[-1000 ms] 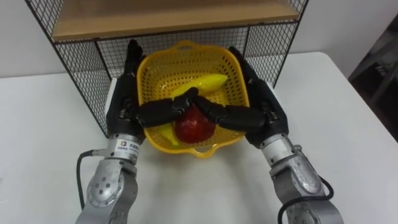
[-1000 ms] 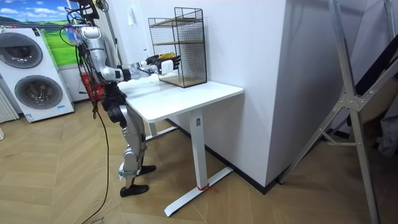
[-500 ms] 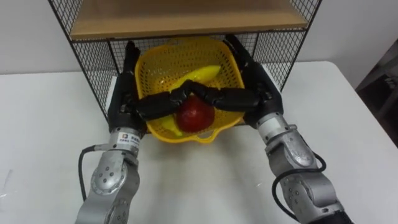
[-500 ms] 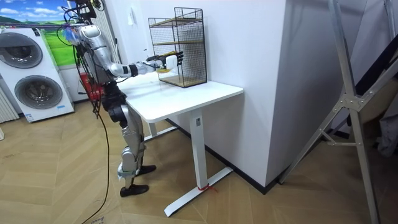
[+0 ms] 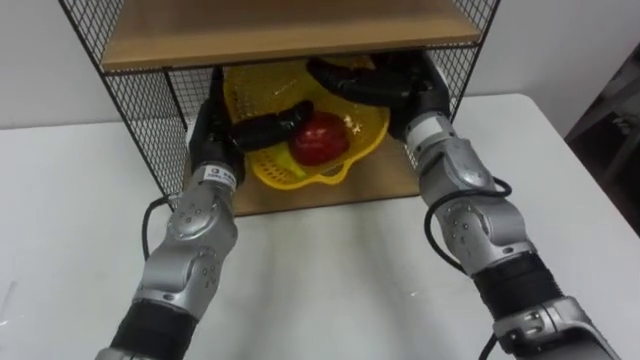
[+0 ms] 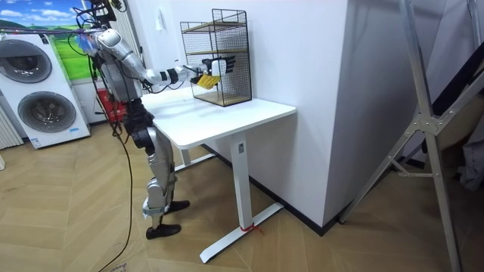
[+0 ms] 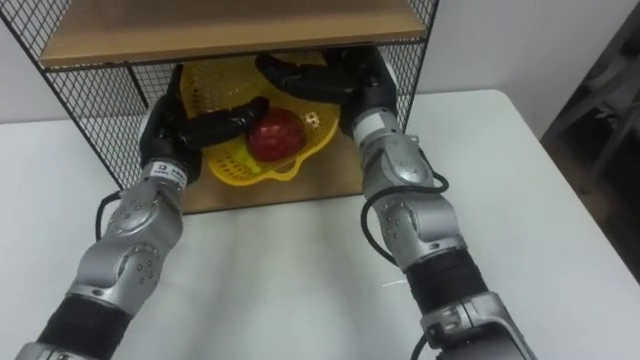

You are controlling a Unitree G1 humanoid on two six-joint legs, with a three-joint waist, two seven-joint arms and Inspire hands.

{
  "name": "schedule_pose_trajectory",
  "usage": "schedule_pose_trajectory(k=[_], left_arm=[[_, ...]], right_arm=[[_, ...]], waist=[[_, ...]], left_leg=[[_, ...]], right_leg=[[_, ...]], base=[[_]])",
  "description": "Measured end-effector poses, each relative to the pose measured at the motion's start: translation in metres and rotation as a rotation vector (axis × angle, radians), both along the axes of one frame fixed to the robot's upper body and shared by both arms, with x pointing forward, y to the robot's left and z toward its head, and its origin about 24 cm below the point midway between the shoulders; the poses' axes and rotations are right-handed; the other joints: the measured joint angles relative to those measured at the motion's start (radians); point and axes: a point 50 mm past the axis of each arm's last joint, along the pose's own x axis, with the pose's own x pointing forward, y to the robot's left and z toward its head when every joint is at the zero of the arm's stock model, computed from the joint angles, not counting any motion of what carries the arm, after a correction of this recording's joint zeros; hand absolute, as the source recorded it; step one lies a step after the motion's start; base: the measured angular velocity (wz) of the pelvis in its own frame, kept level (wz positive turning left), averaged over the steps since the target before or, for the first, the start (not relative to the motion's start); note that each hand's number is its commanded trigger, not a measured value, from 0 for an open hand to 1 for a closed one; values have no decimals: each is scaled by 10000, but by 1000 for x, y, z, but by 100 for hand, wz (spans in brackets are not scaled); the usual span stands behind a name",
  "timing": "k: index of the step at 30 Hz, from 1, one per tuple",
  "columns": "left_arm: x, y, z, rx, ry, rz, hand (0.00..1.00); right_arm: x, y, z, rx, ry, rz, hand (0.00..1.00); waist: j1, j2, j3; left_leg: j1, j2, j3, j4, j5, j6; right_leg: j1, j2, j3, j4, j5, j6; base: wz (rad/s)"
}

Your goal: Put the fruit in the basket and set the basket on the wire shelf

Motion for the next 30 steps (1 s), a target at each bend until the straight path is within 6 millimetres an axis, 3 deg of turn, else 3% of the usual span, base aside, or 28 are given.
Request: schedule_pose_trajectory(k=[5, 16, 23, 30], left_arm=[[14, 1, 12, 161, 12, -82, 0], [29, 5, 12, 297, 668, -273, 0], [27, 12, -3, 13, 1458, -164, 0], [24, 17, -14, 24, 2018, -128, 0]], right_arm=[[6, -1, 0, 669, 523, -329, 0], [25, -1, 2, 1133, 1400, -511, 0], [23, -6, -18, 1226, 2421, -639, 0], [22, -9, -22, 999, 2519, -629, 0]], waist=[[10, 176, -33], [-9, 240, -69], [-26, 280, -87], [5, 317, -111]], left_leg=[[7, -4, 15, -10, 4, 1], [50, -7, 5, -42, 55, -24], [112, 6, -4, -137, 59, -31], [154, -27, 13, -242, 160, -27]], right_leg=[[-12, -49, 20, 4, 1, -2], [-8, -47, 34, -5, 4, -6], [117, 2, 37, -171, 78, -21], [71, 7, 35, -173, 80, -22]], base=[[0], [0], [0], [0]])
